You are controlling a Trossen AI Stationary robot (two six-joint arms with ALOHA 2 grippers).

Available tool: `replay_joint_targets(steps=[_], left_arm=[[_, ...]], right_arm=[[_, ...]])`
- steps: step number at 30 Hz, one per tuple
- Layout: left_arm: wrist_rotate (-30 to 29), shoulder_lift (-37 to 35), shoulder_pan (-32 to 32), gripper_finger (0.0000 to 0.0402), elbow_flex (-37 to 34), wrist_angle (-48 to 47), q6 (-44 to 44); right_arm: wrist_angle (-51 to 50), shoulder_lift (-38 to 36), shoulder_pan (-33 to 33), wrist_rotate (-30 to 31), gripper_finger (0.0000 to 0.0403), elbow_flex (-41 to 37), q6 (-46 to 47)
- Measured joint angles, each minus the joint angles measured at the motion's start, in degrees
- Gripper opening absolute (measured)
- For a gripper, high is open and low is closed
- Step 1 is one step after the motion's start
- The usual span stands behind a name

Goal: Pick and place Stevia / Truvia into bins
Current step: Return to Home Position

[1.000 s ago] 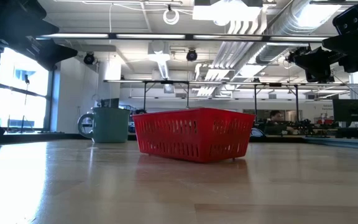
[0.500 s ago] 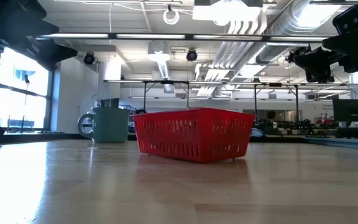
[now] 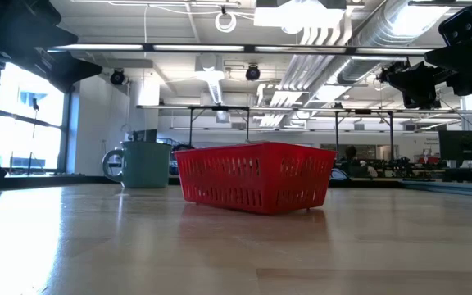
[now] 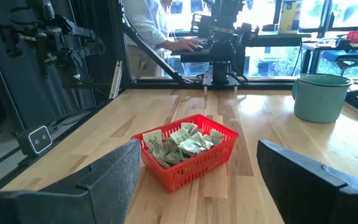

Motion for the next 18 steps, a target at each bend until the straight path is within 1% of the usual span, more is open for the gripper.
replay_joint_targets(steps=[18], left_arm=[[-0.01,0.02,0.0,0.0365,0.0,0.0,-0.01]], right_arm=[[0.0,0.01,0.0,0.0,0.0312,0.0,0.01]])
